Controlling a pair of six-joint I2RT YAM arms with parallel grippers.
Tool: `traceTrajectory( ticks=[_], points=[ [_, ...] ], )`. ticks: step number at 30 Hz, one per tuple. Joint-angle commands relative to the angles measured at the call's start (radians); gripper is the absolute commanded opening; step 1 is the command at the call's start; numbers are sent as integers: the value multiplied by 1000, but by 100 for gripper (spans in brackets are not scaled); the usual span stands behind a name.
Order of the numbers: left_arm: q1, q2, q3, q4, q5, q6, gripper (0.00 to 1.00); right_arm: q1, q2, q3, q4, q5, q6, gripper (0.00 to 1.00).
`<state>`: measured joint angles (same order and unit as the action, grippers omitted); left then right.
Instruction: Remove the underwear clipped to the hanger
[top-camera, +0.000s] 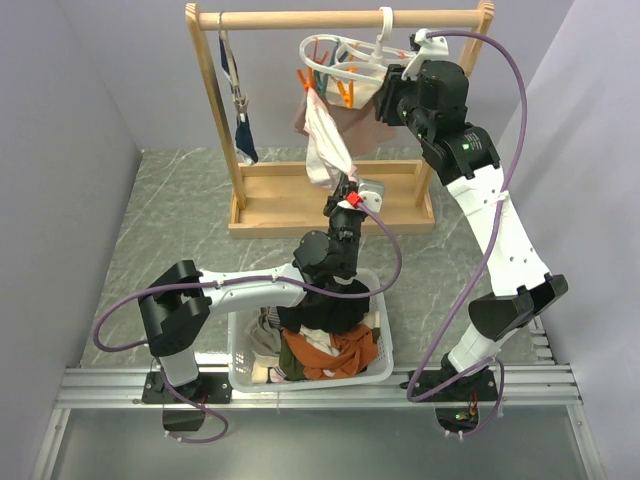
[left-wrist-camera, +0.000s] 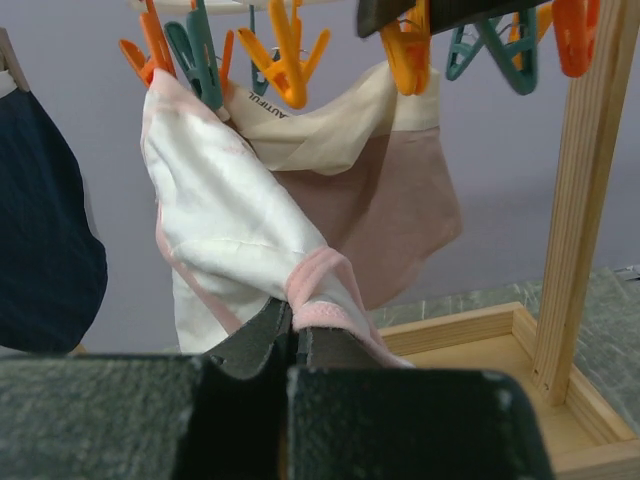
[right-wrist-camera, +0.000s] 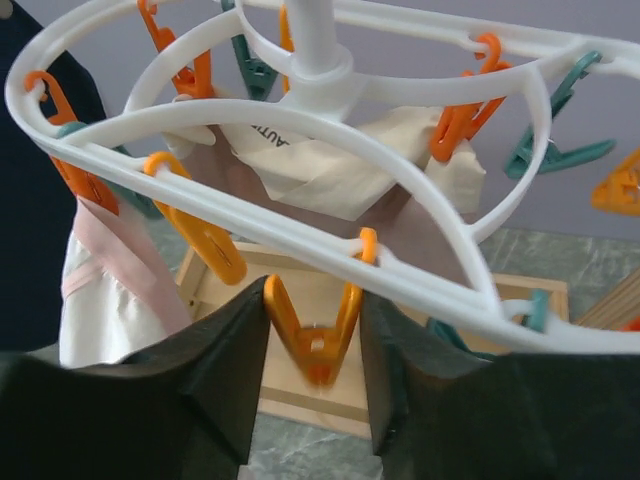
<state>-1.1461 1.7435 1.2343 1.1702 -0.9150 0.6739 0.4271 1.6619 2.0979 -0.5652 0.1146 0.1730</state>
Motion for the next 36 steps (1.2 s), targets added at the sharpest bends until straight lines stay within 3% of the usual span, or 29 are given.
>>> traceTrajectory(
  ticks=[1,6,9,16,20,24,36],
  points=[
    [-7,-55,16,31,18,21,0,-1,-36,25,24,-7,23,50],
    [-7,-61,4,42,15,27,0,1,-102,-31,27,-96,43,76],
    [-6,-62,1,49,18,41,0,-1,-162,-62,24,-179,40,81],
    [-7,-56,5,49,21,49,0,-1,-212,-53,-180,-471,71,83],
    [-7,-55,7,66,22,55,0,-1,-278,-305,-135,-558,141,84],
    [-9,-59,4,49,41,50,1,18,-332,-456,-30,-619,201,85],
    [-21,-121,-33,-43,107,-2,0,25,-153,-332,-34,-819,183,85]
  ],
)
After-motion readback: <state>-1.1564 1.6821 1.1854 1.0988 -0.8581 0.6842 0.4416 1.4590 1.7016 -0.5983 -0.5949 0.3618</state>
